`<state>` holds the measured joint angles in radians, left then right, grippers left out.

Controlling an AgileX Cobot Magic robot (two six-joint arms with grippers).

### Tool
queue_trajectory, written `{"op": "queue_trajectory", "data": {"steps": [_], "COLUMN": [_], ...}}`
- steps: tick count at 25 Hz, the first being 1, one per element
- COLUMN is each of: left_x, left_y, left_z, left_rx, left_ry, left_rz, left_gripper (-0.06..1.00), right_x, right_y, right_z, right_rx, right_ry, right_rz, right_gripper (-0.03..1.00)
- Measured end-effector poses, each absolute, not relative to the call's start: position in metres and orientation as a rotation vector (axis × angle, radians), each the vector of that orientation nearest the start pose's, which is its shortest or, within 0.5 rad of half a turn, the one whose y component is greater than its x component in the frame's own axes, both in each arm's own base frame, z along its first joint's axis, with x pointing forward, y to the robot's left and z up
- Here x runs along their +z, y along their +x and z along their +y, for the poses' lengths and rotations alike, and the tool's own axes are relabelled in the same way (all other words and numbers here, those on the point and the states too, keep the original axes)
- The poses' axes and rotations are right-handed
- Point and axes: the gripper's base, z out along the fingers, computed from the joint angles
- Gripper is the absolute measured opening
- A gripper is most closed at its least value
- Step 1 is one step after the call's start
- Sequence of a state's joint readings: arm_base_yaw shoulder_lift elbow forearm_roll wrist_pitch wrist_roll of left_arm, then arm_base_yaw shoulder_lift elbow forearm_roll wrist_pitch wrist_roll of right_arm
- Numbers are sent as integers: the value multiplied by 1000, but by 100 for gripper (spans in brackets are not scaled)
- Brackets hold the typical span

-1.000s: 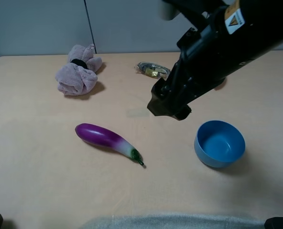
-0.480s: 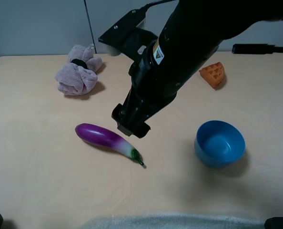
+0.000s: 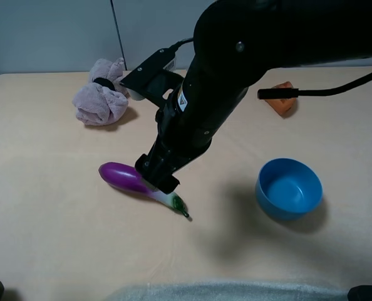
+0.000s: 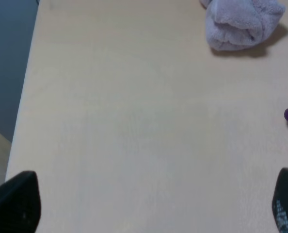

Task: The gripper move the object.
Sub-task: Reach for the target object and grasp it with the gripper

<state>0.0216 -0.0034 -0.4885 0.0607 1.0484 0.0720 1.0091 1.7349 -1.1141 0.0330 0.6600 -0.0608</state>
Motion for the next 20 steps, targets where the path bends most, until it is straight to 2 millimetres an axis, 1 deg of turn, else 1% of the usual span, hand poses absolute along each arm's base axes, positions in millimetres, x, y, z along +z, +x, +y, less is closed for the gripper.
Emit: {"op": "queue_trajectory", "data": {"steps": [7, 11, 20], "left_x": [275, 275, 275], "left_y": [-4, -4, -4], "left_z": [5, 5, 5], "left_rx": [131, 131, 131], "left_ry": [49, 49, 49], "left_rz": [2041, 2041, 2041], "left_gripper": [95, 95, 95], "right_x": [179, 167, 148], "right_y": [182, 184, 189], "right_z": [306, 310, 318], "right_rx": [320, 329, 340], "right_ry": [-1383, -1371, -1349], "right_rz": [2456, 2468, 2460], "right_gripper": [69, 69, 69]}}
